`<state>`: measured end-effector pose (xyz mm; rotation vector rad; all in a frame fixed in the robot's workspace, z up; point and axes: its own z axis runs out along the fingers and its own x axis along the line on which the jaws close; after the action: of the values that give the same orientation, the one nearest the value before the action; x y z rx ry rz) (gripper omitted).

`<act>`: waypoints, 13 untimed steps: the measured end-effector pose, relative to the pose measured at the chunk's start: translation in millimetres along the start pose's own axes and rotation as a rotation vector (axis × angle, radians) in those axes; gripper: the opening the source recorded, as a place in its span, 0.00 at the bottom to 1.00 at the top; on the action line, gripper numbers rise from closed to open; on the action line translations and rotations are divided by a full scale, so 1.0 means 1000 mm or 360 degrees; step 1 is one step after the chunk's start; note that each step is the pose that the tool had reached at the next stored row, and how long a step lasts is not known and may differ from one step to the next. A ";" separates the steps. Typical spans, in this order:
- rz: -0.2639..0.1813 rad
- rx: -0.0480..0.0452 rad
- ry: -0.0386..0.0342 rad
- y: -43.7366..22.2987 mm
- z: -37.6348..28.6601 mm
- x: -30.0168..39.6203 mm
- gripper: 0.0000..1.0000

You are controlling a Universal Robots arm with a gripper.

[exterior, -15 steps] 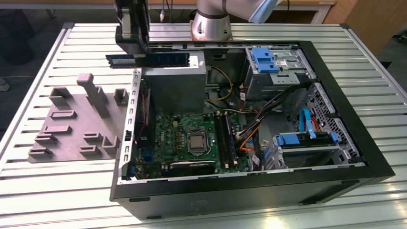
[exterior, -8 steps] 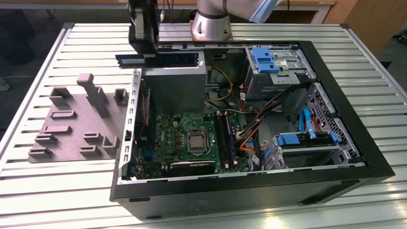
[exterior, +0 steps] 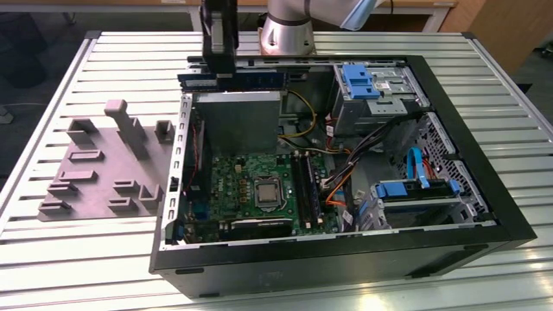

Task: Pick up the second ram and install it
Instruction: 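Pick up the second ram and move it above second insertion slot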

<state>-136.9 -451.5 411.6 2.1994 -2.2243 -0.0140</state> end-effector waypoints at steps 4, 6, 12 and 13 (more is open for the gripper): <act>0.0000 0.0000 0.0000 -0.0109 0.0001 -0.0001 0.14; 0.0000 0.0000 0.0000 -0.0164 0.0002 -0.0002 0.14; 0.0000 0.0000 0.0000 -0.0307 0.0003 -0.0003 0.14; 0.0000 0.0000 0.0000 -0.0322 0.0003 -0.0004 0.14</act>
<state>-104.7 -451.5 410.8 2.1993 -2.2243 -0.0139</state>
